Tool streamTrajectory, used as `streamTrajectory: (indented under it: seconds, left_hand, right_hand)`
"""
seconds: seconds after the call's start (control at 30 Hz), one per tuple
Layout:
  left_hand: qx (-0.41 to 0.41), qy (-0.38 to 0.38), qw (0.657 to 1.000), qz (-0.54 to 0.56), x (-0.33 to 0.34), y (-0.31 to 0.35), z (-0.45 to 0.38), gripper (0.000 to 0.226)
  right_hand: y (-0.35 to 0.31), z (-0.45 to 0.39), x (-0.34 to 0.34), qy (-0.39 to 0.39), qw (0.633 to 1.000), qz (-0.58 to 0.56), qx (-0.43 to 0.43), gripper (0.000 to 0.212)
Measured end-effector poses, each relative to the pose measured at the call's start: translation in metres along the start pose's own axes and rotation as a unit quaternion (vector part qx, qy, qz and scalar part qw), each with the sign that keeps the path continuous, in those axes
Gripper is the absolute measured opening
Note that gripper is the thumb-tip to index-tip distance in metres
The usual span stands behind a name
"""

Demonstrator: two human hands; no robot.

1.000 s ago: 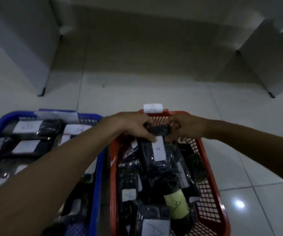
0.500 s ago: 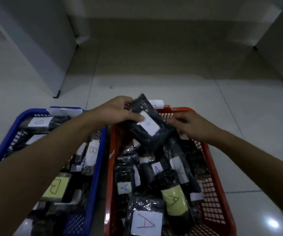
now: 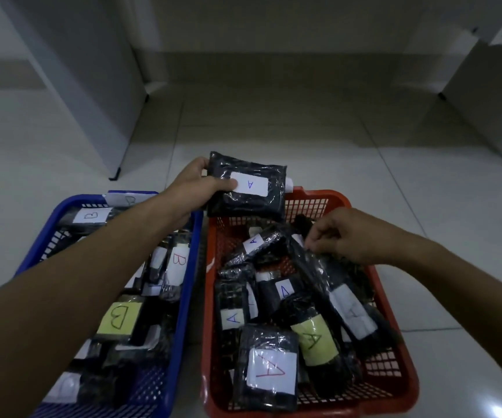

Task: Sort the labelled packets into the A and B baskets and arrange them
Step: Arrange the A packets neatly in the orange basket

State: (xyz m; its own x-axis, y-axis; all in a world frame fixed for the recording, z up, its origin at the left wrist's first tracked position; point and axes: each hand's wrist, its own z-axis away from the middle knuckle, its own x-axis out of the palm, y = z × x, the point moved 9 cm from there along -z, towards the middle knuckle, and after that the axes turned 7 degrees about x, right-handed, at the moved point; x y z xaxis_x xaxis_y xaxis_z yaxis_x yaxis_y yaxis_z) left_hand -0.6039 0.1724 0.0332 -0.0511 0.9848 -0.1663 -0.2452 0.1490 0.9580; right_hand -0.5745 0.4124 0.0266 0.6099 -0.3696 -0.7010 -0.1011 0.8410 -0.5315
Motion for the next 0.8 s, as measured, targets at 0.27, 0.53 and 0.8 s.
streamTrajectory:
  seconds: [0.27, 0.53, 0.8]
  left_hand:
    - [0.002, 0.027, 0.998, 0.062, -0.011, -0.013, -0.003, 0.047]
    - [0.005, 0.024, 0.998, 0.055, -0.009, -0.021, -0.001, 0.041]
    - [0.020, 0.094, 0.991, 0.093, -0.030, -0.013, 0.005, 0.043]
  right_hand:
    - [-0.006, -0.005, 0.010, 0.049, 0.996, 0.072, -0.004, 0.019]
    - [-0.026, -0.050, 0.035, 0.055, 0.997, 0.038, 0.044, 0.044]
    - [-0.016, -0.011, -0.017, 0.143, 0.958, -0.246, 0.021, 0.030]
